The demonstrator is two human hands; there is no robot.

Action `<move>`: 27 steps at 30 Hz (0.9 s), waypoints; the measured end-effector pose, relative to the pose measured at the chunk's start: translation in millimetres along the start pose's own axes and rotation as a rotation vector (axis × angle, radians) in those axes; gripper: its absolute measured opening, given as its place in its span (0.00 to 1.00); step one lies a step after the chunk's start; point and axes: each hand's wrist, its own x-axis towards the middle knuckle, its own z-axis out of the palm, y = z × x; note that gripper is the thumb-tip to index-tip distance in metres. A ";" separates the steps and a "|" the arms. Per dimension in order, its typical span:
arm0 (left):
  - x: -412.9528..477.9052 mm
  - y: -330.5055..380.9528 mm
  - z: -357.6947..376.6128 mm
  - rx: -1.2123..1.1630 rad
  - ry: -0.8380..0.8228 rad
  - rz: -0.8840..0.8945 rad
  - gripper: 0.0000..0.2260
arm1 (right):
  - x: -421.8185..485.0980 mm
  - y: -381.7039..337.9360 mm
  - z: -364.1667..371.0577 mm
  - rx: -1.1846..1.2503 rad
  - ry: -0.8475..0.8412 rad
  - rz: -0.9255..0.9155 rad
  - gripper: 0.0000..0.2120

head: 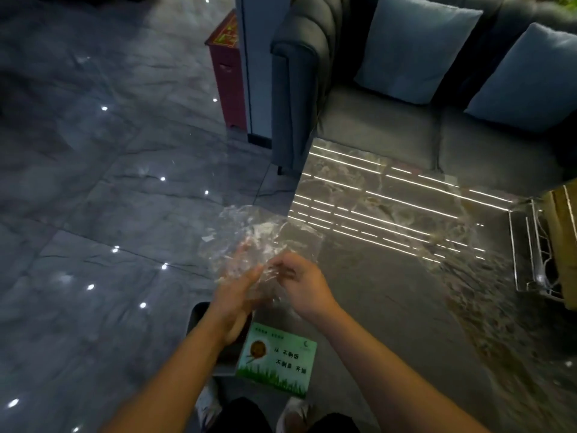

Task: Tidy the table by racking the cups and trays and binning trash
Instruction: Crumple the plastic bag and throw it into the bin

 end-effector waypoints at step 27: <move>37.6 -96.6 -195.0 0.443 0.763 -0.207 0.15 | 52.1 73.6 56.5 -1.201 0.233 -0.017 0.32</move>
